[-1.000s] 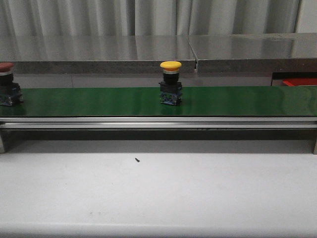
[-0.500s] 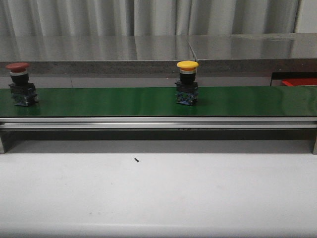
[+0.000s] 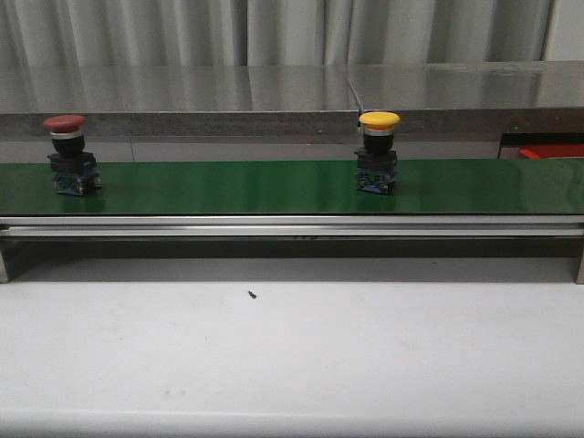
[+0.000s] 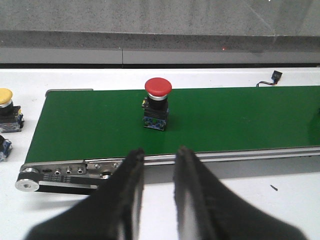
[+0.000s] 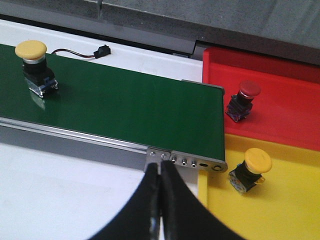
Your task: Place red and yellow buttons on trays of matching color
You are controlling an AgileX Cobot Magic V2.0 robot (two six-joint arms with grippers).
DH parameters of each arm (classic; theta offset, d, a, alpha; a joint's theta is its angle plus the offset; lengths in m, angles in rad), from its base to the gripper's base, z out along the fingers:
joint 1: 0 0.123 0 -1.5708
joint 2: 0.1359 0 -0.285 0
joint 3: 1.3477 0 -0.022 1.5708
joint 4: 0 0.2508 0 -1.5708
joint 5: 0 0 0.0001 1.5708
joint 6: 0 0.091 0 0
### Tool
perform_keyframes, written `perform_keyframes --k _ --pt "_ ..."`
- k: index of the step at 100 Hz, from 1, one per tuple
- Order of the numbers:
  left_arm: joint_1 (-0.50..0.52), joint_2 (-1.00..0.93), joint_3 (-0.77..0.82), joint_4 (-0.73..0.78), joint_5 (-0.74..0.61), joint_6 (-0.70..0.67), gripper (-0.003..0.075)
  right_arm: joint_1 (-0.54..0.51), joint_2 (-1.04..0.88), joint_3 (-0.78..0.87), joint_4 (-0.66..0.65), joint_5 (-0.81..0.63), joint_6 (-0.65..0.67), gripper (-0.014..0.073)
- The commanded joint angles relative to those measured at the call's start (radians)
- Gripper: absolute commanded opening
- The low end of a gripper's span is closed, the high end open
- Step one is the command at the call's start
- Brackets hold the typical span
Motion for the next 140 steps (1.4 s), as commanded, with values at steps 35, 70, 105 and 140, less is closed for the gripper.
perform_keyframes --k 35,70,105,140 --pt "-0.007 -0.012 -0.024 -0.029 -0.079 0.000 -0.0019 0.001 -0.001 -0.029 0.009 -0.162 -0.010 -0.0069" --pt "-0.007 -0.012 -0.024 -0.029 -0.079 0.000 -0.0019 0.001 -0.001 -0.026 0.040 -0.149 -0.010 -0.0069" --pt "-0.007 -0.012 -0.024 -0.029 -0.079 0.000 -0.0019 0.001 0.002 -0.026 0.071 -0.068 -0.010 0.0432" --pt "-0.007 -0.012 -0.024 -0.029 -0.079 0.000 -0.0019 0.001 0.122 -0.084 0.113 -0.025 -0.010 0.0622"
